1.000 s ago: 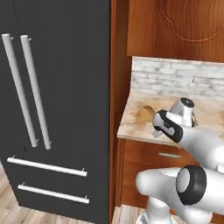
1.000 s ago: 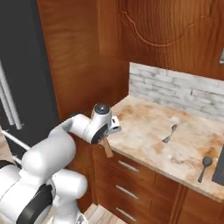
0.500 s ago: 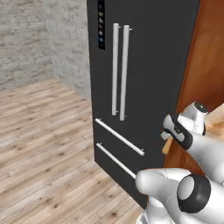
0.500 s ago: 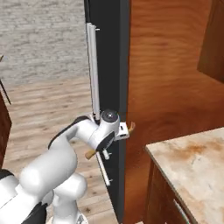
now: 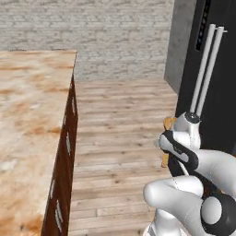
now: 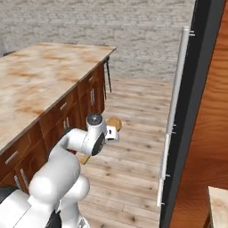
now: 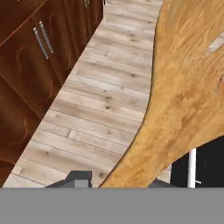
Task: Organize the utensils by type. Pick up the wooden spoons from the counter and place them in the open cabinet. Then pick up the metallic utensils from the counter and place them in the open drawer.
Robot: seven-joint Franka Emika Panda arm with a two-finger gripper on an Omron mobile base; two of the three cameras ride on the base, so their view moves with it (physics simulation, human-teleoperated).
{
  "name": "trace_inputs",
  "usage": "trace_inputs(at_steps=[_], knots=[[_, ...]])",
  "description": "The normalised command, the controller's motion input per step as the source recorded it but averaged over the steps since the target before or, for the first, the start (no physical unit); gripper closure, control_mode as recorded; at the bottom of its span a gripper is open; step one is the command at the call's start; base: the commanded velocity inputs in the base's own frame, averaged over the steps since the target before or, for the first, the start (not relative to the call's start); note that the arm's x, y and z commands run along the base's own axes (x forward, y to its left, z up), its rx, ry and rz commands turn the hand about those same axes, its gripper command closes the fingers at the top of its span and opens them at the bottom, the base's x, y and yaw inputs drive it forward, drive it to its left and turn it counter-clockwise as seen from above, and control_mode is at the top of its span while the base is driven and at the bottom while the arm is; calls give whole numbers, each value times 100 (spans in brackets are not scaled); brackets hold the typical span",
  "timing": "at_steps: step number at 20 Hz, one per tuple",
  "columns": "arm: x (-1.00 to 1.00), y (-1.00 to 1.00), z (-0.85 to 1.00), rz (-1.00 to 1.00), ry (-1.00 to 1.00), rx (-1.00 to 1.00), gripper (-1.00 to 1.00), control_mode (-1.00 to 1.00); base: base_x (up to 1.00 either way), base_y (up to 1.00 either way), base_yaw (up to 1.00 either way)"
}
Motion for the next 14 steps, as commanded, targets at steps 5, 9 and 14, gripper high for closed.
trace_inputs(at_steps=[5, 9, 14], knots=[[0, 0, 0, 0, 0, 0, 100, 100, 54, -17, 55], [0, 0, 0, 0, 0, 0, 100, 100, 45, -30, 35], [0, 0, 0, 0, 0, 0, 100, 100, 94, -23, 9]])
